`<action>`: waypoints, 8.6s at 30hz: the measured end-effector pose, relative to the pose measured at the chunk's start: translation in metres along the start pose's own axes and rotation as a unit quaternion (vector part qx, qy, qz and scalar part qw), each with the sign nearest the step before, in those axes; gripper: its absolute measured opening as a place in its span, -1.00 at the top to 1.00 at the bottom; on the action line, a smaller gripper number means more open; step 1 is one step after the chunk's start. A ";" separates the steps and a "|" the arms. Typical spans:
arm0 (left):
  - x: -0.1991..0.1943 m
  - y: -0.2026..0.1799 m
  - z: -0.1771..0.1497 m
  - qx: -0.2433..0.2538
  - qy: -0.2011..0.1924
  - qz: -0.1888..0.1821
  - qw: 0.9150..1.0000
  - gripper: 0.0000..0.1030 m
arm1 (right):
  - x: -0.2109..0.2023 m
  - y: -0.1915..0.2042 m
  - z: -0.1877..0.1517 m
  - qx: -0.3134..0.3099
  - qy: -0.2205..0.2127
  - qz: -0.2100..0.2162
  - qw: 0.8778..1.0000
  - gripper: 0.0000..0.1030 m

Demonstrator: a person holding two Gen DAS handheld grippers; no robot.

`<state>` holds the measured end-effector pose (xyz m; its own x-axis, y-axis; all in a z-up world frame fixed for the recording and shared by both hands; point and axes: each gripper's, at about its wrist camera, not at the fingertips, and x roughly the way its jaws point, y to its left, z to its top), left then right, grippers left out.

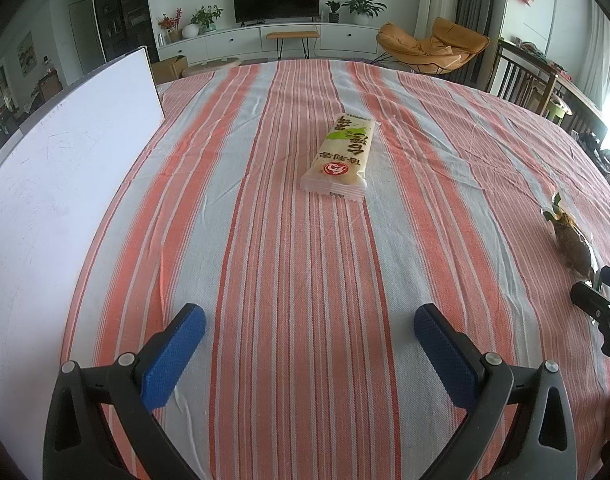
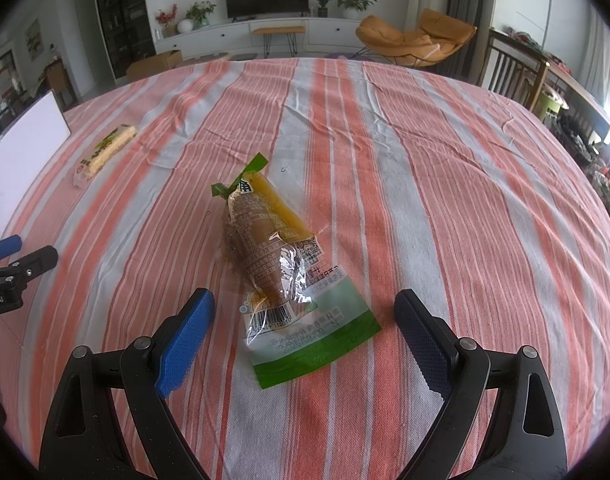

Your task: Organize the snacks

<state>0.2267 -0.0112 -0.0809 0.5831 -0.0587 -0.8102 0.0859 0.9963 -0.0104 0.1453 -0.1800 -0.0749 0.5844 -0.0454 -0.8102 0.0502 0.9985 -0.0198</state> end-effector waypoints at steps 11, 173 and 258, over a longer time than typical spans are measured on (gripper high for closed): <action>0.000 0.000 0.000 0.000 0.000 0.000 1.000 -1.00 | 0.000 0.000 0.000 0.000 0.000 0.000 1.000 -0.81; 0.019 -0.039 0.121 0.106 0.036 -0.019 0.994 -0.98 | 0.000 -0.001 0.000 0.002 -0.001 0.000 1.000 -0.82; -0.262 0.276 -0.094 -0.182 -0.125 0.313 0.924 -1.00 | -0.119 0.409 0.055 -0.178 0.059 0.370 0.910 -0.51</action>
<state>0.0215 0.2851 0.0736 0.5983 0.5693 -0.5639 -0.5822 0.7924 0.1824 0.1405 0.2324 0.0456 0.2595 0.6263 -0.7351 -0.6002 0.7009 0.3853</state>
